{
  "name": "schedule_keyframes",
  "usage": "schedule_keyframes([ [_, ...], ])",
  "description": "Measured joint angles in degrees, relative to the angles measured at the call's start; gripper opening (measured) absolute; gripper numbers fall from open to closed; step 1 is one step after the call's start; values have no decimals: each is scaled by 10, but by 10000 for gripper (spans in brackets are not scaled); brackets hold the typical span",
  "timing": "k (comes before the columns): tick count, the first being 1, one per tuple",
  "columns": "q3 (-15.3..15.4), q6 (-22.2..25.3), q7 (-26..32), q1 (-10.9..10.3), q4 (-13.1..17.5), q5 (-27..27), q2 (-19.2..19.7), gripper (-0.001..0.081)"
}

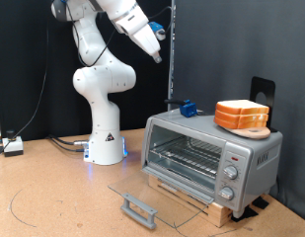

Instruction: Make a piece of toast with the oven

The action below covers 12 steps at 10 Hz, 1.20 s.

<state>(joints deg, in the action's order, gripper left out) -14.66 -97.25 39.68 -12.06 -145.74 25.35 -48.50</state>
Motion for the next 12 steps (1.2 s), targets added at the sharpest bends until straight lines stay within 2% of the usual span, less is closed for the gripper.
schedule_keyframes([
  [2,46,-79,8,-5,-50,12,-16,809],
  [5,89,-98,9,-24,-102,26,-31,809],
  [8,141,-169,8,-38,-162,59,-39,809],
  [12,195,-233,8,-52,-195,96,-28,809],
])
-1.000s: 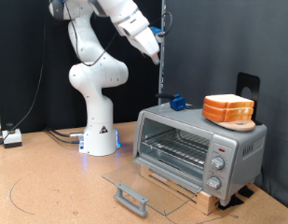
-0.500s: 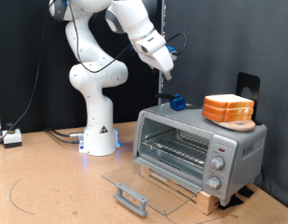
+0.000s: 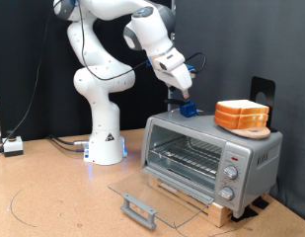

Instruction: Make a piece of toast with the oven

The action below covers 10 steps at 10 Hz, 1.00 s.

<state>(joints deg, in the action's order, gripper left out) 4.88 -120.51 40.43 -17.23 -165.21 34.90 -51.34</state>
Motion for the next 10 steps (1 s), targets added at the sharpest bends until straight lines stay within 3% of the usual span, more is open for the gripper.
schedule_keyframes([
  [5,46,-51,0,-1,-2,38,55,809],
  [10,70,-87,12,-3,-3,66,91,809],
])
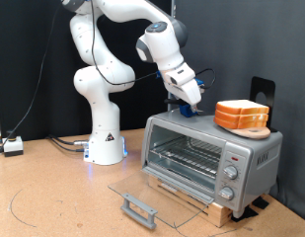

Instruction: Make a piece of toast with the oven

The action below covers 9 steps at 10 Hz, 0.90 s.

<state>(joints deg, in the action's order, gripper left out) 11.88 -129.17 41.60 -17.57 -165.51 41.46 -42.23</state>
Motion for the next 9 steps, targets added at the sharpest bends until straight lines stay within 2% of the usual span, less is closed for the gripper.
schedule_keyframes([
  [4,11,-6,3,-2,0,6,6,787],
  [5,13,-6,3,-1,1,5,6,610],
  [6,14,-5,2,-1,1,4,6,475],
  [9,14,-4,2,3,2,-1,5,474],
])
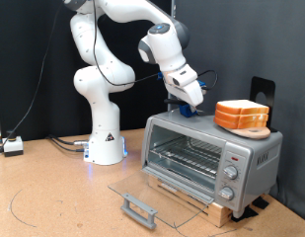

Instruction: Make a piece of toast with the oven

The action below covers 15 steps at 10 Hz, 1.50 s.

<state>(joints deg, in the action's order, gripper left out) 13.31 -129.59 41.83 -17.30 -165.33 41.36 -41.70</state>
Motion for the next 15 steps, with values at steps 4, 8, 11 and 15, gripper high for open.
schedule_keyframes([
  [4,0,1,1,4,1,-15,-1,474],
  [8,0,0,1,5,1,-35,-1,644],
  [11,2,1,-1,9,1,-48,-1,800],
  [15,2,4,-7,13,1,-53,-1,809],
])
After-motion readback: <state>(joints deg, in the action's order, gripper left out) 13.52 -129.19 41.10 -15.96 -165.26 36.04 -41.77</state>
